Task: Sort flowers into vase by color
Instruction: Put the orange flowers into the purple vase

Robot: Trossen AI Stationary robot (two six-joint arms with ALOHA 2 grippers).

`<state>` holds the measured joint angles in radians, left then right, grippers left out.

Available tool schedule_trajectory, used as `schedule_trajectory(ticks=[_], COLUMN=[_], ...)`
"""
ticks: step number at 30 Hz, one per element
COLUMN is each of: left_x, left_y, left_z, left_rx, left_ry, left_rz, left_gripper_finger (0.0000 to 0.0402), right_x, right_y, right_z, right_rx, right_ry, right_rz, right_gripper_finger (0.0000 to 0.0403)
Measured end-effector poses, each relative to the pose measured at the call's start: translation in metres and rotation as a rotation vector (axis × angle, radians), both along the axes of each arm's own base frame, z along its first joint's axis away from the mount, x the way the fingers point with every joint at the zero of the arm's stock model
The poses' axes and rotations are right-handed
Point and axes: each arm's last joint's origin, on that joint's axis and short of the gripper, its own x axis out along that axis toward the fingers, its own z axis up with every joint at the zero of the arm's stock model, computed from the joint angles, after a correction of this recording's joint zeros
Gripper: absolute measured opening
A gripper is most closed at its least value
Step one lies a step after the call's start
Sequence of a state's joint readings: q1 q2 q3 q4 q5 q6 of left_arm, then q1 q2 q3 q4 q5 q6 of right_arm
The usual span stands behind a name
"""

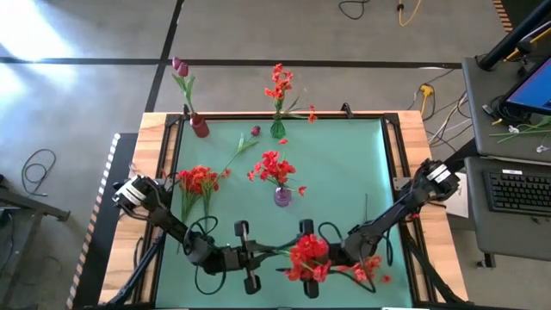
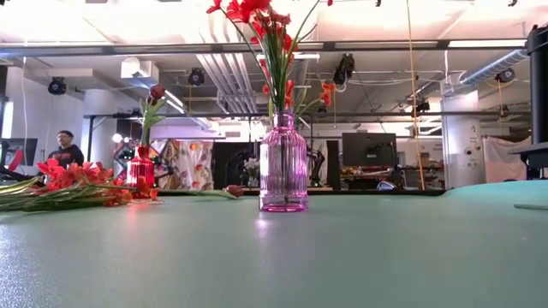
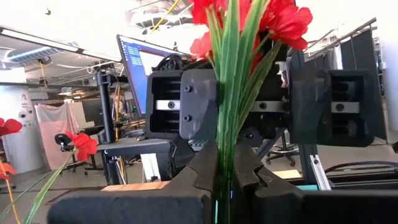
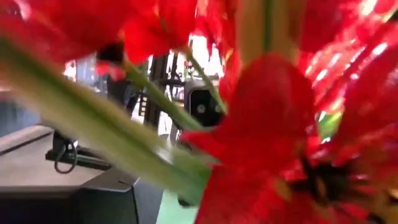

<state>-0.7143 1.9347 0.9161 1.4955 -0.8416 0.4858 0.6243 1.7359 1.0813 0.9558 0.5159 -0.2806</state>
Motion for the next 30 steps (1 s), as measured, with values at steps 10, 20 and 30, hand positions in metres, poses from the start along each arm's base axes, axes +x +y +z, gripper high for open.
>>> schedule_trajectory(ticks=[10, 20, 30], left_x=[0.0, 0.0, -0.005], left_y=[0.0, 0.0, 0.001], left_z=[-0.001, -0.001, -0.002], left_rx=[0.001, -0.038, -0.142], left_ry=[0.008, 0.002, 0.064], left_rz=[0.004, -0.005, 0.179], left_gripper_finger=[0.0, 0.004, 0.0155], right_x=[0.001, 0.002, -0.008], right_y=[-0.002, -0.003, -0.013], right_z=[0.004, 0.005, 0.018], right_rx=[0.008, 0.027, 0.03], right_ry=[-0.01, -0.005, 0.135], right_rz=[-0.017, -0.02, -0.144], right_gripper_finger=[0.0109, 0.0016, 0.0017])
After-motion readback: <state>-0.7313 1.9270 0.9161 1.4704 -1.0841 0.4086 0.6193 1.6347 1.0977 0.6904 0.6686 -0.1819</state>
